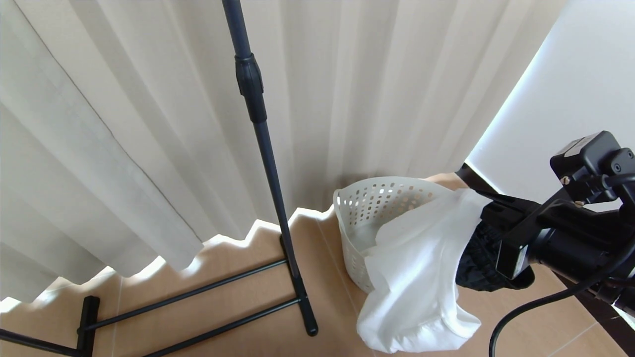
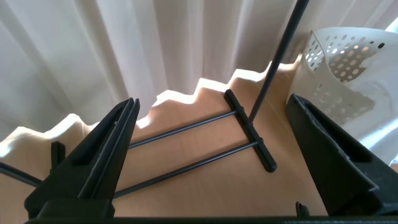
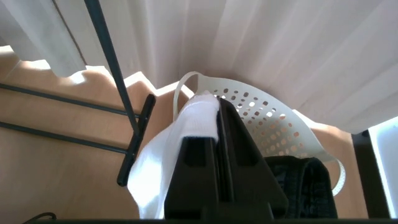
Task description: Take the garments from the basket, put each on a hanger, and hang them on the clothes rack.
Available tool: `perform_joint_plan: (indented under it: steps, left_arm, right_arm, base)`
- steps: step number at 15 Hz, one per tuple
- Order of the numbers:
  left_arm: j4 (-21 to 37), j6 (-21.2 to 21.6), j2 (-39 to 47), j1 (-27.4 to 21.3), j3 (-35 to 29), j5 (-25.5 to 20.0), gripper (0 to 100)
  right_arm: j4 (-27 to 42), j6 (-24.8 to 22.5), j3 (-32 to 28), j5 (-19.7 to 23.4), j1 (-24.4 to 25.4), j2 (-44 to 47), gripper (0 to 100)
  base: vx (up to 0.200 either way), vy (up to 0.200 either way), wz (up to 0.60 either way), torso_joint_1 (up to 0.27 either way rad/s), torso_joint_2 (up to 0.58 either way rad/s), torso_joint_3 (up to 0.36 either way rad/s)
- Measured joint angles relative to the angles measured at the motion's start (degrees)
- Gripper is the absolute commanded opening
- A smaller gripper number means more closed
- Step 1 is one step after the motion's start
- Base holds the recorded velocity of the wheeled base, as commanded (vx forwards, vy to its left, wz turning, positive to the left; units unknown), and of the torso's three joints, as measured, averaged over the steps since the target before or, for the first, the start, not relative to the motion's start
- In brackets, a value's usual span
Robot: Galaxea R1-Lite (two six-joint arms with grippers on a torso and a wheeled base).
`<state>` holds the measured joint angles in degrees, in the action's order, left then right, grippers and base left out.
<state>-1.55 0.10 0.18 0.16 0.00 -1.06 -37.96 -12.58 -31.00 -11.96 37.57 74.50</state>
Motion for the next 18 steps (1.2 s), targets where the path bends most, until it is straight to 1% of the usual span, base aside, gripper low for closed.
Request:
perform_joint_plan:
  steps: [4,6,10,13,18]
  left_arm:
    - [0.0,0.0,0.0,0.0,0.0,0.0,100]
    - [-0.09,-0.07,0.0,0.0,0.0,0.0,100]
    - [-0.04,-0.15,0.0,-0.02,0.0,0.02,100]
    - [0.0,-0.12,0.0,0.0,0.0,0.0,100]
    - [0.02,-0.1,0.0,0.0,0.0,0.0,100]
  right_arm:
    - [0.06,-0.06,0.09,0.02,-0.76,0.2,0]
    - [0.13,-0.13,0.24,0.02,-1.02,0.33,0]
    - [0.15,-0.24,0.33,-0.05,-1.13,0.55,0]
    - [0.17,-0.24,0.35,-0.07,-1.22,0.61,0]
    - [0.11,-0.24,0.46,0.0,-2.32,0.69,0]
  base:
    - [0.0,0.0,0.0,-0.001,0.0,0.204]
    - [0.0,0.0,0.0,0.005,-0.14,0.029]
    - [0.0,0.0,0.0,0.029,-0.39,-0.288]
    - [0.0,0.0,0.0,0.09,-0.45,-0.328]
    - [0.0,0.0,0.0,0.13,-0.47,-0.167]
